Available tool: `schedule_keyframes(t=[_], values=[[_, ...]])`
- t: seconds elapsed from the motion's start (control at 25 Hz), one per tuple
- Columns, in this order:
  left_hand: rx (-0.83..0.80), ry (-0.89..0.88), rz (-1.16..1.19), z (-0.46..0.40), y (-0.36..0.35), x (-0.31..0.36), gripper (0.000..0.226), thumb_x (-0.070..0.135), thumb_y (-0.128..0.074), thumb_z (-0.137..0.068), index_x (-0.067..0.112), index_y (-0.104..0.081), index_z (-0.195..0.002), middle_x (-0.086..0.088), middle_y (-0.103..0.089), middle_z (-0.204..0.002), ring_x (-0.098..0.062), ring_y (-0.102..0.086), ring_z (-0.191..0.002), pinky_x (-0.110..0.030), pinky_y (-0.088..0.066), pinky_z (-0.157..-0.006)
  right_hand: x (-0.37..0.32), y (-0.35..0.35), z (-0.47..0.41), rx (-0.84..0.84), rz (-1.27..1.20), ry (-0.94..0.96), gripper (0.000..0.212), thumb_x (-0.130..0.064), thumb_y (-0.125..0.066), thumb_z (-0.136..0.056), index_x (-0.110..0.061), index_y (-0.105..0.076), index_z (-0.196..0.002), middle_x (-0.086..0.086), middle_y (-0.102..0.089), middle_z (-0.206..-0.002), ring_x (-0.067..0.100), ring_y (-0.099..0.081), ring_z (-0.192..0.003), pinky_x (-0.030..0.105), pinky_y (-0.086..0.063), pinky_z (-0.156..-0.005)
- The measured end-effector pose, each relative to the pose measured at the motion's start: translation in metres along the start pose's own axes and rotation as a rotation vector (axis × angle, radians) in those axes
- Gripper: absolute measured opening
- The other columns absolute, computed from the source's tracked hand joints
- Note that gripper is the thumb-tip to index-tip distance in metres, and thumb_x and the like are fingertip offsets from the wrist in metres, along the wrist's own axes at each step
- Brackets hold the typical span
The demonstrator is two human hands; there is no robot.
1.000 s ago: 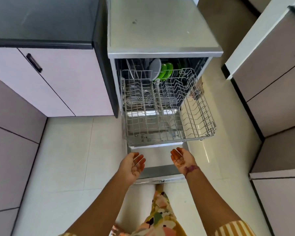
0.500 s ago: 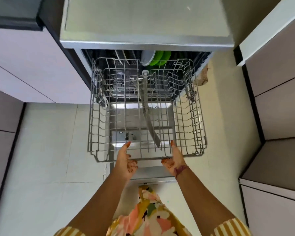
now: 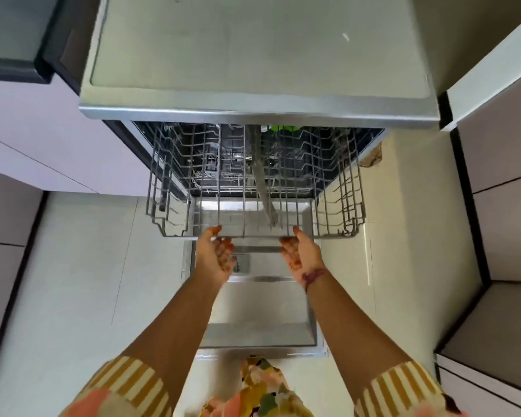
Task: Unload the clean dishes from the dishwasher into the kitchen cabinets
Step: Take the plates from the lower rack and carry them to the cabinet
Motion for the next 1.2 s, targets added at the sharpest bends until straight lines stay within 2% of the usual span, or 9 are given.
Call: schedule_keyframes(t=[0.2, 0.32, 0.44, 0.56, 0.72, 0.88, 1.04, 1.12, 1.2], values=[[0.065, -0.076, 0.028, -0.037, -0.059, 0.049, 0.015, 0.026, -0.052, -0.083, 0.015, -0.054, -0.072, 0.001, -0.05, -0.063, -0.013, -0.044, -0.059, -0.027, -0.036, -0.064, -0.048, -0.054, -0.035, 0.03, 0.077, 0.031, 0.017, -0.013, -0.045, -0.098, -0.01, -0.062, -0.098, 0.002, -0.06, -0.077, 0.009, -0.053, -0.063, 0.024, -0.051, -0.076], [0.043, -0.094, 0.039, -0.054, -0.076, 0.063, 0.012, 0.025, -0.05, -0.082, 0.016, -0.055, -0.075, 0.001, -0.054, -0.071, -0.011, -0.044, -0.06, -0.026, -0.031, -0.057, -0.071, -0.069, -0.045, 0.025, 0.096, 0.061, 0.025, -0.009, -0.04, -0.099, -0.005, -0.06, -0.112, 0.005, -0.066, -0.087, 0.017, -0.067, -0.089, 0.03, -0.049, -0.097], [0.008, -0.109, 0.032, -0.067, -0.092, 0.083, 0.013, 0.025, -0.049, -0.08, 0.013, -0.055, -0.077, -0.002, -0.053, -0.078, -0.01, -0.036, -0.046, -0.025, -0.029, -0.053, -0.092, -0.087, -0.055, 0.026, 0.12, 0.101, 0.03, -0.003, -0.036, -0.099, 0.002, -0.055, -0.122, 0.015, -0.064, -0.121, 0.024, -0.057, -0.122, 0.037, -0.039, -0.109], [-0.039, -0.136, 0.068, -0.081, -0.111, 0.104, 0.015, 0.022, -0.049, -0.08, 0.014, -0.047, -0.067, -0.001, -0.043, -0.064, -0.01, -0.022, -0.039, -0.024, -0.026, -0.048, -0.11, -0.102, -0.074, 0.002, 0.202, 0.153, 0.029, 0.001, -0.035, -0.098, 0.003, -0.057, -0.117, 0.016, -0.061, -0.127, 0.026, -0.051, -0.128, 0.039, -0.035, -0.111], [-0.147, -0.183, 0.044, -0.089, -0.129, 0.121, 0.013, 0.023, -0.052, -0.076, 0.012, -0.055, -0.082, -0.006, -0.051, -0.084, -0.016, -0.042, -0.063, -0.025, -0.041, -0.068, -0.127, -0.109, -0.09, -0.11, 0.212, 0.218, 0.032, 0.006, -0.03, -0.099, 0.001, -0.054, -0.119, 0.016, -0.053, -0.136, 0.022, -0.048, -0.131, 0.039, -0.033, -0.113], [-0.273, -0.229, 0.112, -0.107, -0.126, 0.121, 0.015, 0.024, -0.051, -0.076, 0.013, -0.053, -0.087, -0.008, -0.052, -0.089, -0.022, -0.048, -0.081, -0.032, -0.046, -0.077, -0.122, -0.106, -0.122, -0.13, 0.113, 0.278, 0.024, 0.004, -0.039, -0.095, -0.014, -0.056, -0.093, 0.002, -0.064, -0.095, 0.017, -0.059, -0.105, 0.038, -0.045, -0.099], [-0.377, -0.292, 0.154, -0.128, -0.102, 0.111, 0.032, 0.024, -0.039, -0.089, 0.011, -0.061, -0.108, -0.007, -0.068, -0.11, -0.023, -0.063, -0.108, -0.034, -0.046, -0.096, -0.089, -0.089, -0.139, -0.217, 0.027, 0.412, 0.039, -0.003, -0.038, -0.098, -0.021, -0.049, -0.13, -0.001, -0.054, -0.132, 0.02, -0.057, -0.118, 0.041, -0.044, -0.099], [-0.307, -0.357, -0.028, -0.147, -0.088, 0.095, 0.033, 0.025, -0.04, -0.093, 0.011, -0.063, -0.113, -0.004, -0.071, -0.109, -0.018, -0.064, -0.109, -0.03, -0.047, -0.094, -0.062, -0.078, -0.159, -0.126, 0.072, 0.412, 0.036, -0.01, -0.039, -0.099, -0.021, -0.051, -0.131, 0.003, -0.052, -0.138, 0.024, -0.055, -0.121, 0.042, -0.042, -0.102], [-0.128, -0.436, -0.548, -0.177, -0.076, 0.076, 0.021, 0.024, -0.054, -0.089, 0.013, -0.064, -0.103, -0.006, -0.068, -0.099, -0.019, -0.061, -0.096, -0.022, -0.045, -0.075, -0.036, -0.069, -0.193, 0.003, 0.443, 0.426, 0.039, -0.003, -0.042, -0.095, -0.016, -0.053, -0.131, 0.008, -0.055, -0.135, 0.027, -0.053, -0.124, 0.039, -0.041, -0.102]])
Point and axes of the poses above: each hand's wrist, its own z-axis away from the middle knuckle, its own y-axis out of the back of the hand, x = y × z, the point moved 2 cm from there along -z, towards the middle knuckle
